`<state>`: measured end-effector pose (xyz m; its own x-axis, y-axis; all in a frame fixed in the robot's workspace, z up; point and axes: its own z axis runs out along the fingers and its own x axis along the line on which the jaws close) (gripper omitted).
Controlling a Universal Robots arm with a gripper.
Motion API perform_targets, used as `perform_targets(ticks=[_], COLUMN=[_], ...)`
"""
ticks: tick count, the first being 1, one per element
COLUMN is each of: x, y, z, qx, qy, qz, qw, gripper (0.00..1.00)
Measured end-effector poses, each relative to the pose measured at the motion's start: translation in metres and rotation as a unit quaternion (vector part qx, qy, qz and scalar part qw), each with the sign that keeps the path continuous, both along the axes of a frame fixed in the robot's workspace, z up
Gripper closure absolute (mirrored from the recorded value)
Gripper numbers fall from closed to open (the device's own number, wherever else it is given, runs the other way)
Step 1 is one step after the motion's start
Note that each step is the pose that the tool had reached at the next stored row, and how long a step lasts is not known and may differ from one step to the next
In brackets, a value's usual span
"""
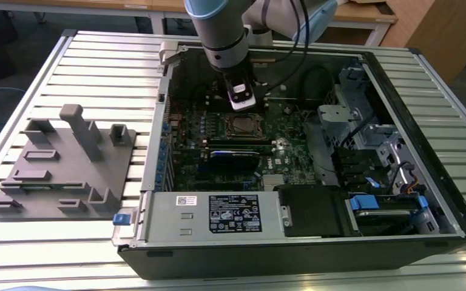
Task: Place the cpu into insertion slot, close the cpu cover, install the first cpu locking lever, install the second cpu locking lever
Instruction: 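Install the first cpu locking lever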
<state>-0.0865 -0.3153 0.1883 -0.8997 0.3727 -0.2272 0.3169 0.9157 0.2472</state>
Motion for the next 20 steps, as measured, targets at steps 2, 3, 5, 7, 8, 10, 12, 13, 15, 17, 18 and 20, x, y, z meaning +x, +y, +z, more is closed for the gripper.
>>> perform_targets(ticks=[2,3,5,7,8,10,12,13,15,17,18,20], x=[0.0,0.0,0.0,0.0006,0.0012,0.0027,0.0037,0.004,0.004,0.004,0.004,0.0039], y=[0.0,0.0,0.0,0.0,0.0,0.0,0.0,0.0001,0.0001,0.0,0.0,0.0], z=[-0.0002,-0.0005,-0.0009,-0.0011,-0.0012,-0.0012,-0.0013,-0.0014,-0.0015,-0.0014,-0.0014,-0.0013], qx=[0.0,0.0,0.0,0.0,0.0001,0.0001,0.0001,0.0,0.0002,0.0001,0.0,0.0], qy=[0.0,0.0,0.0,0.0001,0.0,0.0,-0.0001,-0.0003,-0.0003,-0.0002,-0.0002,-0.0001], qz=[0.0,0.0,0.0,0.0,0.0,0.0,-0.001,-0.004,-0.015,-0.025,-0.026,-0.026], qw=[1.0,1.0,1.0,1.0,1.0,1.0,1.0,0.99999,0.99989,0.99968,0.99966,0.99965], gripper=[0.9,0.9,0.9,0.9,0.9,0.9,0.9,0.9,0.9,0.9,0.9,0.9])
